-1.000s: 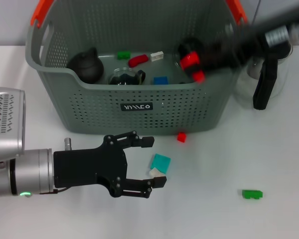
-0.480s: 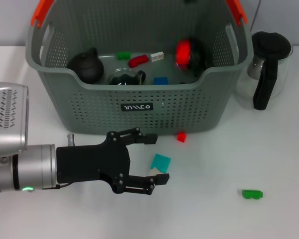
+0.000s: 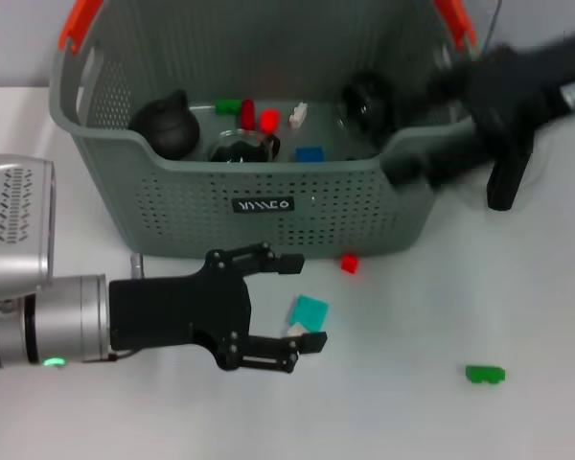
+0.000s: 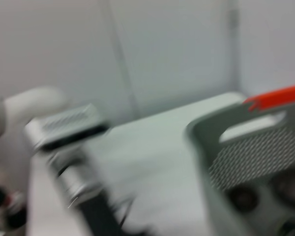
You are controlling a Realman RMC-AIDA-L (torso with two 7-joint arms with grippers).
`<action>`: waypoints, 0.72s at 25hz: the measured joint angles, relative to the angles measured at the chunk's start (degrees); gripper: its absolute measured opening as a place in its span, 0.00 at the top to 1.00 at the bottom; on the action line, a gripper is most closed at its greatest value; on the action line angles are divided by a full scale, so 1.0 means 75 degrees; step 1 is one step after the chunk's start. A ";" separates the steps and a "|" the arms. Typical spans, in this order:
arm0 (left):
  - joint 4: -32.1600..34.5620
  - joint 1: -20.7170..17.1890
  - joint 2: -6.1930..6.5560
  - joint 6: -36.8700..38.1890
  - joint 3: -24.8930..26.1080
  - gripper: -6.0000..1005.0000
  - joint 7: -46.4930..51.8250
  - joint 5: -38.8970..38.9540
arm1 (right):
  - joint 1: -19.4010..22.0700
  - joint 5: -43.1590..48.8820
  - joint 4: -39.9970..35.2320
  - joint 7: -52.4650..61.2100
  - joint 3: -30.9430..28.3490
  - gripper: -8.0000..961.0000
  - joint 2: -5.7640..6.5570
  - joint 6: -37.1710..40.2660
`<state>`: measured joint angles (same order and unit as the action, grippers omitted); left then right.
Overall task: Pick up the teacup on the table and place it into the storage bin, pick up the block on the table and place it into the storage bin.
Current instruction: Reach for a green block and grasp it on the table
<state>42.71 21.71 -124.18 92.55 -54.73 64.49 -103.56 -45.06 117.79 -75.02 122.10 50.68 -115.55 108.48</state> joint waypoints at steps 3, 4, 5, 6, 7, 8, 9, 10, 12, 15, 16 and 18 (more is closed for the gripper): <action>0.0000 -0.0001 0.0001 -0.0007 0.0020 0.10 0.0000 0.0009 | 0.0653 0.0103 -0.0144 -0.0205 0.0112 0.03 0.0046 0.0587; 0.0000 -0.0001 0.0002 -0.0015 0.0035 0.10 0.0000 0.0009 | 0.0857 0.0210 -0.0160 -0.0261 0.0205 0.02 0.0069 0.0641; 0.0000 0.0000 0.0008 -0.0031 0.0058 0.10 0.0000 0.0009 | 0.1054 0.0378 -0.0159 -0.0310 0.0306 0.02 0.0086 0.0660; 0.0000 -0.0001 0.0008 -0.0039 0.0063 0.10 0.0000 0.0008 | 0.1174 0.0593 -0.0138 -0.0362 0.0377 0.02 0.0087 0.0651; 0.0000 -0.0001 0.0008 -0.0047 0.0068 0.10 0.0000 0.0009 | 0.1280 0.0807 -0.0108 -0.0412 0.0441 0.02 0.0083 0.0647; 0.0000 -0.0001 0.0009 -0.0057 0.0073 0.10 0.0000 0.0009 | 0.1362 0.1172 -0.0047 -0.0468 0.0475 0.02 0.0032 0.0624; 0.0000 -0.0001 0.0011 -0.0066 0.0077 0.10 0.0000 0.0008 | 0.1400 0.1480 0.0009 -0.0511 0.0493 0.02 -0.0037 0.0570; 0.0000 -0.0001 0.0011 -0.0074 0.0076 0.10 0.0001 0.0010 | 0.1421 0.1733 0.0058 -0.0544 0.0510 0.02 -0.0121 0.0545; 0.0000 -0.0001 0.0012 -0.0081 0.0080 0.10 0.0000 0.0019 | 0.1415 0.2355 0.0130 -0.0601 0.0537 0.01 -0.0342 0.0427; 0.0000 0.0020 0.0011 -0.0094 0.0079 0.10 0.0001 0.0024 | 0.1336 0.3159 0.0205 -0.0655 0.0735 0.01 -0.0605 0.0125; 0.0000 0.0028 0.0011 -0.0099 0.0088 0.10 0.0001 0.0025 | 0.1317 0.3325 0.0264 -0.0632 0.0905 0.02 -0.0637 0.0007; 0.0000 0.0033 0.0014 -0.0113 0.0163 0.10 0.0000 0.0017 | 0.1309 0.3510 0.0489 -0.0480 0.1485 0.02 -0.0618 -0.0431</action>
<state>42.72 21.96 -124.08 91.70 -53.51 64.49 -103.43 -35.24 144.12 -71.36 118.50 61.82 -120.18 105.24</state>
